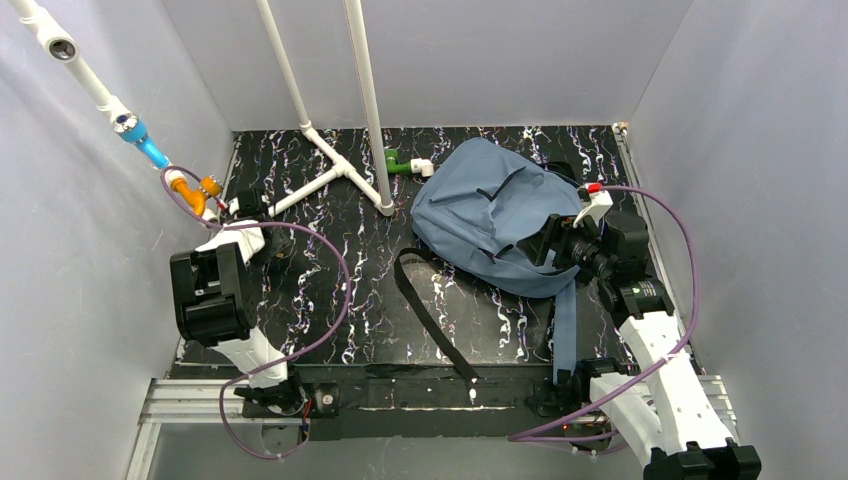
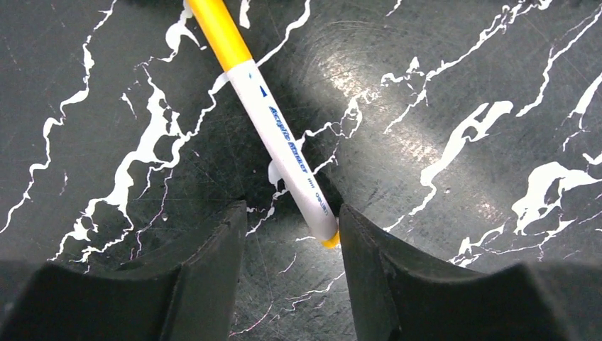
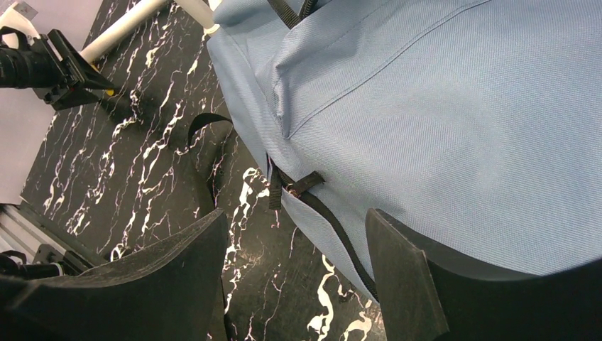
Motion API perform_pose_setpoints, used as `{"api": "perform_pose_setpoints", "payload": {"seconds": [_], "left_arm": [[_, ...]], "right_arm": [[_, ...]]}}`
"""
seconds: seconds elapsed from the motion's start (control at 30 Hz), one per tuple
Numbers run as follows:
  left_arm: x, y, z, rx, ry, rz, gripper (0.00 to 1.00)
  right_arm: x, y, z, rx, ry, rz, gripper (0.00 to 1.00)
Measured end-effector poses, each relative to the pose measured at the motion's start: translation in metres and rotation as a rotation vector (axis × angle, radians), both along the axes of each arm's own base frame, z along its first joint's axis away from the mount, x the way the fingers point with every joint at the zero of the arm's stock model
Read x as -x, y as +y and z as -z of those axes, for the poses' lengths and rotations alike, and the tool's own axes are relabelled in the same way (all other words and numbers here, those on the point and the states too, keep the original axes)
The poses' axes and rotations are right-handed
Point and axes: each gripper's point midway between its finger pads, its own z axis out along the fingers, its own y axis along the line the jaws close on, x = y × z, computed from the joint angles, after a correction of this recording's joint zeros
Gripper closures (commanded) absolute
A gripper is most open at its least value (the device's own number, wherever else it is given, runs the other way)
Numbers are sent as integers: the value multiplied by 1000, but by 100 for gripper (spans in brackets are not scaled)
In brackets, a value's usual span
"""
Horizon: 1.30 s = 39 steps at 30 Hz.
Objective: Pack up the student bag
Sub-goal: Pick up the stationery from the center of the board.
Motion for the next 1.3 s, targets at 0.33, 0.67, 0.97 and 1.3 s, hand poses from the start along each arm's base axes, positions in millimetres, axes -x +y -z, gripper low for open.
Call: {"api": "perform_pose_setpoints", "payload": {"seconds": [0.33,0.67,0.97,1.3], "left_arm": [[-4,4,1,24,41,-55,78],[1,-5,0,74,40,-67,100],[38,-64,-1,306,-4,-43,100],[73,-196,-62,461,-238,328,100]], "right_arm": [[0,0,0,0,1,0,21],[0,-1,3,6,13,7,17],[1,-6,13,32,50,28,2],[5,-10,22,47,107,47,2]]}}
